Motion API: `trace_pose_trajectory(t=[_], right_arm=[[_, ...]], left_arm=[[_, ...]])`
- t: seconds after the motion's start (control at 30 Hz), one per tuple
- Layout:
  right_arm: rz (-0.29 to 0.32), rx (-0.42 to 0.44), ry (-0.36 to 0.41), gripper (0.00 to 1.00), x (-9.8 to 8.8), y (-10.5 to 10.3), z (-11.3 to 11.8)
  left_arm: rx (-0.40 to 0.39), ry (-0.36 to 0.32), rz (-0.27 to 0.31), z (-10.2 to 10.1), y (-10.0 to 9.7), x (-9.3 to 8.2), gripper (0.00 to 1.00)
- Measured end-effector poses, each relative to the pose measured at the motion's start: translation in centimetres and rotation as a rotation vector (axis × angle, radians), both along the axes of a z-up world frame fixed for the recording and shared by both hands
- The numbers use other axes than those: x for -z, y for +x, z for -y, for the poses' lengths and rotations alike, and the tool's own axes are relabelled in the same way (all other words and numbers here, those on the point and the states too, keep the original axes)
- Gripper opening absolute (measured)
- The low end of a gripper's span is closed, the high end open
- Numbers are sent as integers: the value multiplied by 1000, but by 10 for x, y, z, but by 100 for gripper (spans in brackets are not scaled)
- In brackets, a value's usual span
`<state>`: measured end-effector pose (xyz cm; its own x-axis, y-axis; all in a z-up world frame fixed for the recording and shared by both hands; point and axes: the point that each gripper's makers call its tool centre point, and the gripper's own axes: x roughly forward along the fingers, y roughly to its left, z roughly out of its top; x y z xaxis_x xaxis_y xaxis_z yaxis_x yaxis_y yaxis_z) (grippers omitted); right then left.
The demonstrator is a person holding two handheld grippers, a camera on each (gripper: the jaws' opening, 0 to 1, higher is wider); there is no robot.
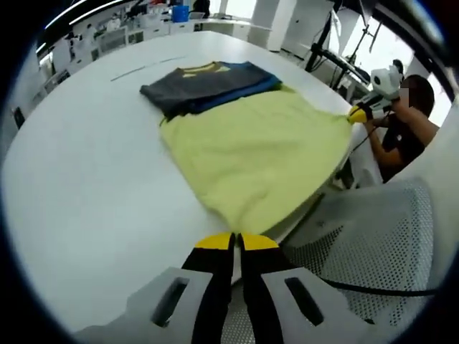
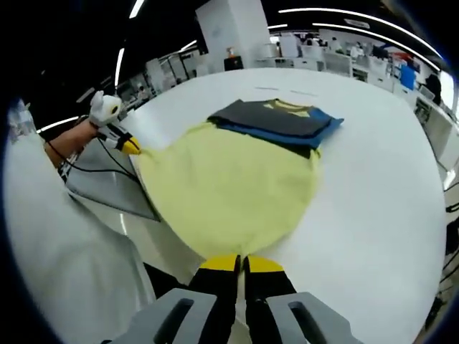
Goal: Fold the garment on the visible template until the final outline fits inside the template.
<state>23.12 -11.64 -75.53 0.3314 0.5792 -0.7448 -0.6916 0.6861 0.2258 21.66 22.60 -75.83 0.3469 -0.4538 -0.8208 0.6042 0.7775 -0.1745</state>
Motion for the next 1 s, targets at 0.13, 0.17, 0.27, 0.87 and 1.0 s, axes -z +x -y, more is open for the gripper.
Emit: trace_pose_trajectory(t=[0.13,0.17,0.27,0.87,1.0], right_arm=[[17,2,1,0,-8,6,0],[21,3,2,0,-9,8,-1],[39,8,7,0,-16,15,-1],[143,32,29,0,-53,67,-4],[161,40,34,0,-61,78,-4]], left_arm=[[7,2,11,2,2,-4,0],[10,3,15,2,3,-6,0],[12,1,29,3,7,-11,0],[3,-2,151,-1,60,-51,0],[0,-4,177,-3,73,-59,0]])
